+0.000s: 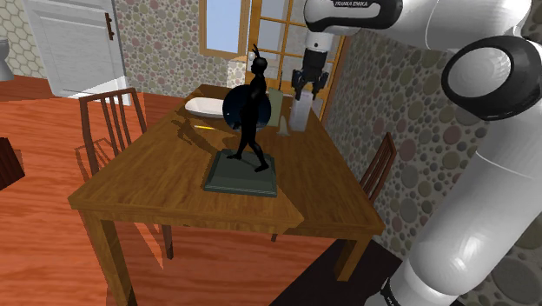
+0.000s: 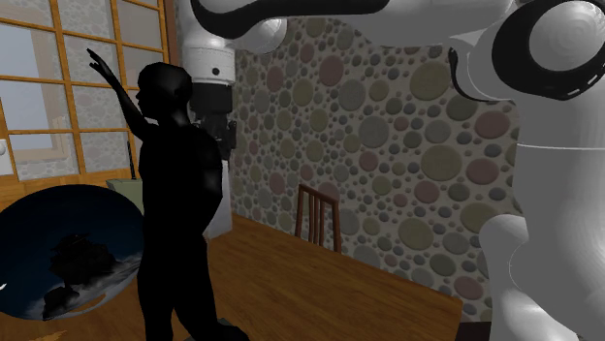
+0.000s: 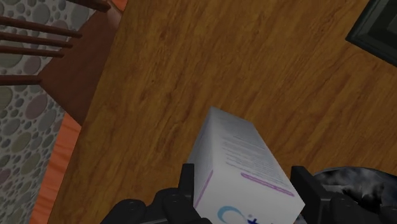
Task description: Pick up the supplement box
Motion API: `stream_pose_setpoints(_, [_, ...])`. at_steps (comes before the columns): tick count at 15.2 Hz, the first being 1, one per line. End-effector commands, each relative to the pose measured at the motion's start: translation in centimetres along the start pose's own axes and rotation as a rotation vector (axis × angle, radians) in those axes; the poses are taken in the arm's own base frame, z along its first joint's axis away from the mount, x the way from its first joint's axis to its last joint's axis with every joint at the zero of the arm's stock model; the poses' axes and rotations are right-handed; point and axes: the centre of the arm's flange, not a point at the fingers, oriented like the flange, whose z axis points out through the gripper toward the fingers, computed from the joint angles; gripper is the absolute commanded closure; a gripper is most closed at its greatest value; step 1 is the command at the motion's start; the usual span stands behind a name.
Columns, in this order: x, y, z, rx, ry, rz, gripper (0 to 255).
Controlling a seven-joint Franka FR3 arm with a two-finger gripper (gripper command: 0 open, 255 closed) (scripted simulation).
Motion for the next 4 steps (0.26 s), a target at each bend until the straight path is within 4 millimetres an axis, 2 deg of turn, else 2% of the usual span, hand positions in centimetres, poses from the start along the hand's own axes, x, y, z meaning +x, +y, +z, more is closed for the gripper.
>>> stream_pose_setpoints(1, [0.03, 0.0, -1.13, 0.0, 0.001, 0.0, 255])
stream_pose_setpoints(4, [0.05, 0.02, -1.74, 0.0, 0.001, 0.0, 255])
